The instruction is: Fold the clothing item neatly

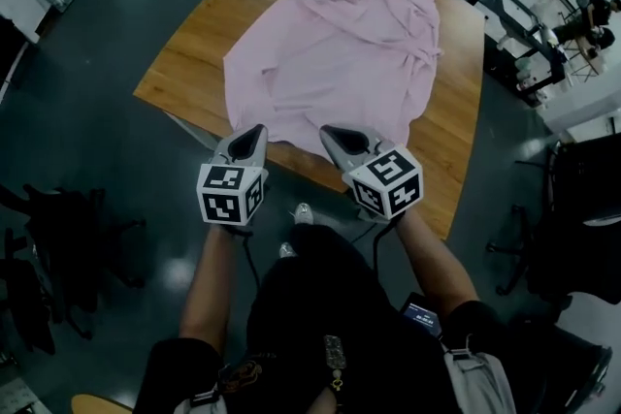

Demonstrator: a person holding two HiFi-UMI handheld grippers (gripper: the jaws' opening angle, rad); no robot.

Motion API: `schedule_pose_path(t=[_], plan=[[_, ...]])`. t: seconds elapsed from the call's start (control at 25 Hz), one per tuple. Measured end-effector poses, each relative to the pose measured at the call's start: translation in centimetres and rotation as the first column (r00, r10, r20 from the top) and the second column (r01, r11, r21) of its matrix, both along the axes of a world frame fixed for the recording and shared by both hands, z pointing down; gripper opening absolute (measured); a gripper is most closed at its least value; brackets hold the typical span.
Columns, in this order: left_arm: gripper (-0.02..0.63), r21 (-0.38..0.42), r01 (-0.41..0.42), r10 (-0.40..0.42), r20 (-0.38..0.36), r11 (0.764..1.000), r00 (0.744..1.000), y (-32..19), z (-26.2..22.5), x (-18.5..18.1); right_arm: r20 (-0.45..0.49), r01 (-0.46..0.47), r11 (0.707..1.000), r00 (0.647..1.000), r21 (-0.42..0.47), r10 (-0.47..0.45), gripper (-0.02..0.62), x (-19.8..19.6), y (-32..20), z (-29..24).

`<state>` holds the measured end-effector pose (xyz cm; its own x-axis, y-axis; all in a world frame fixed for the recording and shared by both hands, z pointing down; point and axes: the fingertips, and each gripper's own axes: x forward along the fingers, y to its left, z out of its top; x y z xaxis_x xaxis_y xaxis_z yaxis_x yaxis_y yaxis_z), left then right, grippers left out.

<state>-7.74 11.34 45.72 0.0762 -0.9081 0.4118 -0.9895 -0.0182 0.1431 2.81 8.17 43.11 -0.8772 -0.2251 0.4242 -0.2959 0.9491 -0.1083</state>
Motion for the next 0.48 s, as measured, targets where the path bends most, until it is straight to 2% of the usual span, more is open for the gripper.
schedule_pose_path(t=[0.28,0.48], plan=[[0.008,-0.101,0.016,-0.010,0.060,0.995,0.998,-2.7,3.3,-5.1,0.000,0.056,0.995,0.998,-0.080,-0.056,0.002,-5.6,-2.7,4.1],[0.008,-0.159,-0.001,0.017,0.098,0.987,0.995,-3.6,4.6,-7.7,-0.023,0.054,0.991,0.998,-0.121,-0.057,0.002,-8.3,-3.2,5.9]])
